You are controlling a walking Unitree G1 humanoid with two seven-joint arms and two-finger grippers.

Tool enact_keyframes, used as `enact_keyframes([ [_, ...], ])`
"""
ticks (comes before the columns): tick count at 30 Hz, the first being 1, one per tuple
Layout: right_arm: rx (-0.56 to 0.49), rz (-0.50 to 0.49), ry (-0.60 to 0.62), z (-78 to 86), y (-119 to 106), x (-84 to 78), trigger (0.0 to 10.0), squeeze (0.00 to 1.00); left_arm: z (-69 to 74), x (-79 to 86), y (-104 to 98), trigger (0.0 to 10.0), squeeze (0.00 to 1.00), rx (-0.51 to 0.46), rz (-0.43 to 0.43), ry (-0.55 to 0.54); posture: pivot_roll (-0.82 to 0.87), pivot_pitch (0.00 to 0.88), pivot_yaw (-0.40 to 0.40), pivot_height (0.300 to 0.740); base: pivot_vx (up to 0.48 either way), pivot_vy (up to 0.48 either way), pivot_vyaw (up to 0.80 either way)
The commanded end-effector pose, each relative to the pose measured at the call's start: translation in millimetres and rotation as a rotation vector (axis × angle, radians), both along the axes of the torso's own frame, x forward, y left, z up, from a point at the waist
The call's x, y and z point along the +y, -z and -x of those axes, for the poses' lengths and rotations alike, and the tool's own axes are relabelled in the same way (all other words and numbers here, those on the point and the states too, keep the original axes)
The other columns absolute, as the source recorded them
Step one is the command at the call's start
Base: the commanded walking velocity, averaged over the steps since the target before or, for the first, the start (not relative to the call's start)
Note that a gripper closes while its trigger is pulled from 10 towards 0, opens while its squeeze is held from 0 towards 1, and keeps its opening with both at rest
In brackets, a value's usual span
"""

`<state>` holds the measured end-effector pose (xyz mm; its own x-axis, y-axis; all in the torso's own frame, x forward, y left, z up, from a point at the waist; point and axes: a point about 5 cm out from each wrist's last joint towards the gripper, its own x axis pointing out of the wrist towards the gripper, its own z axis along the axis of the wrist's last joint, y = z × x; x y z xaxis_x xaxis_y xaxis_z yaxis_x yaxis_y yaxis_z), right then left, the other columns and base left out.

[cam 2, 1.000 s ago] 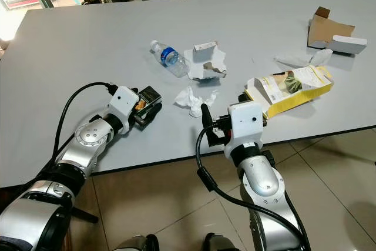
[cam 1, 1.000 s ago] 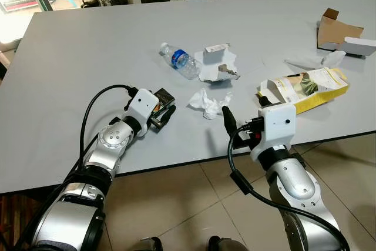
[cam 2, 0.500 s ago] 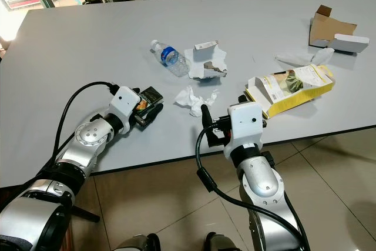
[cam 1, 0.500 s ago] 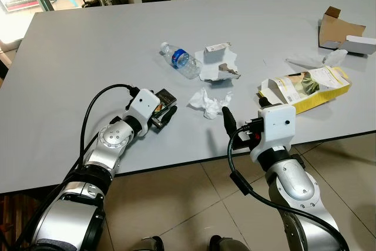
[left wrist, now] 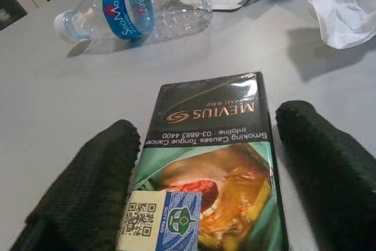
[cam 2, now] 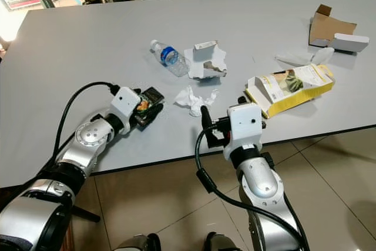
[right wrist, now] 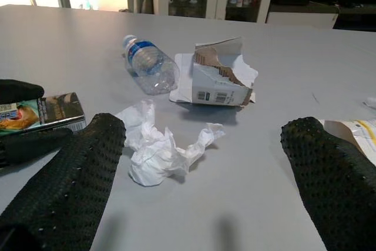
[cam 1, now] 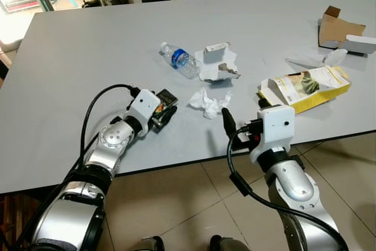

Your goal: Picking trash to rubbish bin

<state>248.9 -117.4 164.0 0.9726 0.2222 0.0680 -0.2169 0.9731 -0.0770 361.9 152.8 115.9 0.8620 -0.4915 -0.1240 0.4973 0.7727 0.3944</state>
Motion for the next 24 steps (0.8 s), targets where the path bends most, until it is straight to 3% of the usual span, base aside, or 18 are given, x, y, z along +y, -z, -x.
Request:
enact_keyframes([
  [1,-0.006,0.004,0.005,2.6,-1.8,-0.1,10.0,0.0,2.0,2.1,7.3,10.0,1.0,0.04,-0.02,0.005,-0.13,0.159,0.051,0.74,0.0,0.0,0.0],
  [6,-0.004,0.004,0.009,3.5,-0.8,-0.6,10.0,0.0,3.3,1.0,11.2,10.0,1.0,0.051,-0.046,0.006,-0.13,0.161,0.052,0.74,0.0,0.0,0.0],
  [7,-0.004,0.004,0.01,3.4,-0.9,-0.8,10.0,0.0,3.3,0.8,11.5,10.0,0.92,0.054,-0.049,0.008,-0.13,0.159,0.051,0.74,0.0,0.0,0.0],
  [8,-0.004,0.003,0.01,3.3,-1.0,-0.9,10.0,0.0,3.2,0.6,11.7,10.0,0.92,0.056,-0.051,0.01,-0.13,0.159,0.051,0.74,0.0,0.0,0.0],
  [9,-0.005,0.002,0.01,3.1,-1.7,-0.4,10.0,0.0,2.7,1.3,11.1,10.0,0.0,0.057,-0.051,0.007,-0.13,0.159,0.051,0.74,0.0,0.0,0.0],
  [24,-0.005,0.001,0.017,4.2,-2.1,-1.2,10.0,0.0,1.3,10.5,14.5,10.0,0.0,0.078,-0.08,-0.051,-0.14,0.173,0.055,0.74,0.0,0.0,0.0],
])
